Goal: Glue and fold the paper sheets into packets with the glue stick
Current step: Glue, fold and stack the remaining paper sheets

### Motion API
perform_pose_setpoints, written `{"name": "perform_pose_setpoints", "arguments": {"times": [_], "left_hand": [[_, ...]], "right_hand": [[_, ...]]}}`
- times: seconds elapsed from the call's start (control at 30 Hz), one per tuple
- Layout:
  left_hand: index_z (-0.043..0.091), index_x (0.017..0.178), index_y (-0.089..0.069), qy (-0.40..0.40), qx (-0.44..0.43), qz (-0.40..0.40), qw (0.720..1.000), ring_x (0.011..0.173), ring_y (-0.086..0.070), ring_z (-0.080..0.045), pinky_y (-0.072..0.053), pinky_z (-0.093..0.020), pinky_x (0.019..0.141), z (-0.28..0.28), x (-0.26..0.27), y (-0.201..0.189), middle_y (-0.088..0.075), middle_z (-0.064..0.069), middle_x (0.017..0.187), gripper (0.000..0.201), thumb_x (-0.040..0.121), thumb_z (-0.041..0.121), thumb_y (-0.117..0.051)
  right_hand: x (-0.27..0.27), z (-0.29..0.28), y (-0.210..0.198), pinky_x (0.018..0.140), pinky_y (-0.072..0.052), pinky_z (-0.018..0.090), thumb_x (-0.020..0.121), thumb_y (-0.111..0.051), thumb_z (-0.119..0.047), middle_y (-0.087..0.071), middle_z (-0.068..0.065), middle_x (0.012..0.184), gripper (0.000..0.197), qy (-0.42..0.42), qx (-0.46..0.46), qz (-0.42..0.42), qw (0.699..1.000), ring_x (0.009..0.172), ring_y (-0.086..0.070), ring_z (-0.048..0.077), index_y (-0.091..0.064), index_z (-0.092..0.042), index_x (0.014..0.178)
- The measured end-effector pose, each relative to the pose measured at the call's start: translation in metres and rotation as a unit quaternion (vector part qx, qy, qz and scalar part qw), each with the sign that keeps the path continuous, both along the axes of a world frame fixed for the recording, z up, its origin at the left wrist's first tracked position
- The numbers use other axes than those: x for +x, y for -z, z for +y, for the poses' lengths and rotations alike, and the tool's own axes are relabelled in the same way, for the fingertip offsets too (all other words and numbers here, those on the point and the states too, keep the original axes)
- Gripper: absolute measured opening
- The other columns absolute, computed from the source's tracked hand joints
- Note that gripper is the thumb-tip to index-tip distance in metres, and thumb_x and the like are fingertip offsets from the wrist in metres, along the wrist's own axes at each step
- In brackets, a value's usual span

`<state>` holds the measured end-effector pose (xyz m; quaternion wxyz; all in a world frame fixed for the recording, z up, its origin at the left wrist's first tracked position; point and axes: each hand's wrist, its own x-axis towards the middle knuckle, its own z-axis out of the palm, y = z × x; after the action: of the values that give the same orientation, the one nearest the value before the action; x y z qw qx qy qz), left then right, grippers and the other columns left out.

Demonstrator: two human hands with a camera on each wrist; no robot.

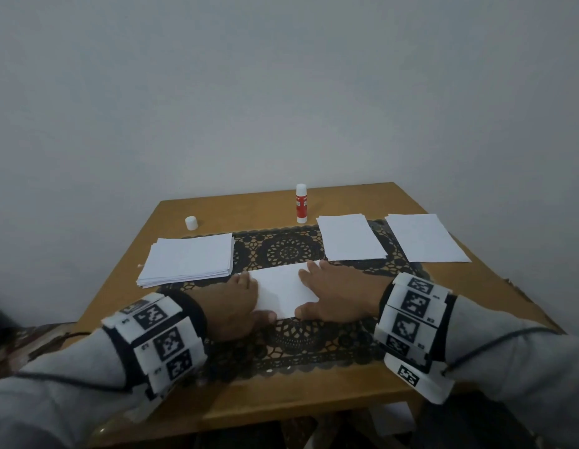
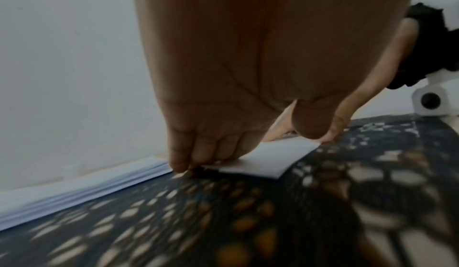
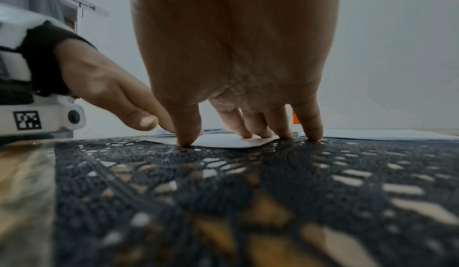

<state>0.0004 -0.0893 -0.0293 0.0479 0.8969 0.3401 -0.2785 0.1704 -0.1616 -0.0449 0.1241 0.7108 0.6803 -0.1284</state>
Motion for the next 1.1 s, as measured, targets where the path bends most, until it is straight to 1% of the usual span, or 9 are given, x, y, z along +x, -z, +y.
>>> {"name": "perform_pose_setpoints", "arguments": {"times": [0.13, 0.23, 0.33, 0.43, 0.53, 0.63, 0.8, 0.97, 1.1], "left_hand": [[0.007, 0.152, -0.003, 0.041, -0.044, -0.009, 0.998, 0.147, -0.009, -0.026, -0.017, -0.041, 0.119, -0.019, 0.022, -0.004, 0.004, -0.013, 0.159, 0.08, 0.096, 0.059, -0.027], [0.007, 0.152, -0.004, 0.038, -0.026, -0.027, 0.999, 0.147, -0.011, -0.026, -0.018, -0.04, 0.119, -0.009, 0.03, -0.002, 0.001, -0.013, 0.16, 0.077, 0.098, 0.055, -0.028], [0.007, 0.152, 0.003, 0.023, 0.007, -0.024, 0.999, 0.148, -0.002, -0.025, -0.015, -0.04, 0.12, 0.009, 0.027, 0.005, 0.007, -0.012, 0.16, 0.076, 0.099, 0.051, -0.029], [0.012, 0.152, 0.006, 0.063, -0.018, -0.022, 0.998, 0.148, -0.005, -0.023, -0.014, -0.039, 0.12, -0.001, 0.023, 0.006, 0.012, -0.007, 0.159, 0.075, 0.099, 0.05, -0.031], [0.018, 0.153, 0.001, 0.087, -0.048, -0.047, 0.994, 0.146, -0.015, -0.02, -0.014, -0.034, 0.117, -0.007, 0.022, 0.003, 0.007, -0.001, 0.16, 0.069, 0.1, 0.046, -0.033], [0.014, 0.153, -0.005, 0.052, -0.003, -0.054, 0.997, 0.146, -0.014, -0.02, -0.017, -0.034, 0.119, 0.014, 0.022, 0.004, 0.0, -0.003, 0.161, 0.071, 0.099, 0.045, -0.038], [0.016, 0.144, -0.033, 0.027, 0.041, -0.096, 0.994, 0.129, -0.04, -0.02, -0.038, -0.033, 0.107, 0.029, 0.029, 0.004, -0.038, -0.005, 0.145, 0.069, 0.089, 0.052, -0.055], [0.021, 0.138, -0.035, -0.02, 0.028, -0.089, 0.995, 0.12, -0.041, -0.021, -0.041, -0.037, 0.101, 0.046, 0.037, -0.003, -0.04, -0.004, 0.135, 0.086, 0.07, 0.057, -0.074], [0.021, 0.126, -0.04, -0.042, 0.0, -0.113, 0.993, 0.109, -0.047, -0.018, -0.045, -0.033, 0.09, 0.057, 0.038, -0.002, -0.049, 0.0, 0.123, 0.077, 0.068, 0.053, -0.078]], "right_hand": [[0.002, 0.001, 0.001, 0.113, -0.031, 0.045, 0.096, -0.043, -0.056, -0.021, 0.015, 0.157, 0.075, 0.003, 0.009, 0.01, 1.0, 0.143, -0.023, 0.032, -0.023, -0.008, 0.15], [-0.001, 0.001, 0.0, 0.11, -0.033, 0.043, 0.097, -0.045, -0.053, -0.028, 0.017, 0.154, 0.069, 0.001, 0.011, 0.017, 1.0, 0.14, -0.029, 0.033, -0.031, -0.007, 0.146], [-0.003, 0.0, -0.004, 0.097, -0.046, 0.039, 0.096, -0.052, -0.043, -0.052, 0.015, 0.132, 0.049, -0.01, 0.066, 0.026, 0.997, 0.119, -0.05, 0.029, -0.054, -0.006, 0.129], [-0.004, 0.0, -0.006, 0.086, -0.051, 0.036, 0.095, -0.056, -0.032, -0.057, 0.013, 0.118, 0.035, -0.015, 0.105, 0.035, 0.994, 0.108, -0.056, 0.028, -0.062, -0.005, 0.117], [-0.002, -0.001, -0.006, 0.079, -0.045, 0.033, 0.095, -0.056, -0.034, -0.054, 0.012, 0.117, 0.033, 0.005, 0.107, 0.022, 0.994, 0.109, -0.052, 0.028, -0.059, -0.006, 0.114], [-0.002, -0.002, -0.005, 0.085, -0.046, 0.039, 0.095, -0.056, -0.039, -0.051, 0.013, 0.118, 0.037, 0.038, 0.106, 0.01, 0.994, 0.113, -0.047, 0.029, -0.056, -0.006, 0.113], [0.0, -0.003, -0.004, 0.08, -0.044, 0.036, 0.095, -0.056, -0.033, -0.052, 0.012, 0.115, 0.029, 0.055, 0.122, 0.019, 0.991, 0.109, -0.046, 0.027, -0.054, -0.007, 0.108], [0.0, -0.003, -0.002, 0.073, -0.04, 0.033, 0.095, -0.055, -0.03, -0.052, 0.011, 0.11, 0.021, 0.056, 0.144, 0.025, 0.988, 0.102, -0.047, 0.025, -0.052, -0.009, 0.101], [0.001, -0.003, -0.002, 0.074, -0.042, 0.034, 0.094, -0.056, -0.031, -0.052, 0.011, 0.11, 0.024, 0.056, 0.147, 0.025, 0.987, 0.103, -0.047, 0.026, -0.052, -0.009, 0.104]]}}
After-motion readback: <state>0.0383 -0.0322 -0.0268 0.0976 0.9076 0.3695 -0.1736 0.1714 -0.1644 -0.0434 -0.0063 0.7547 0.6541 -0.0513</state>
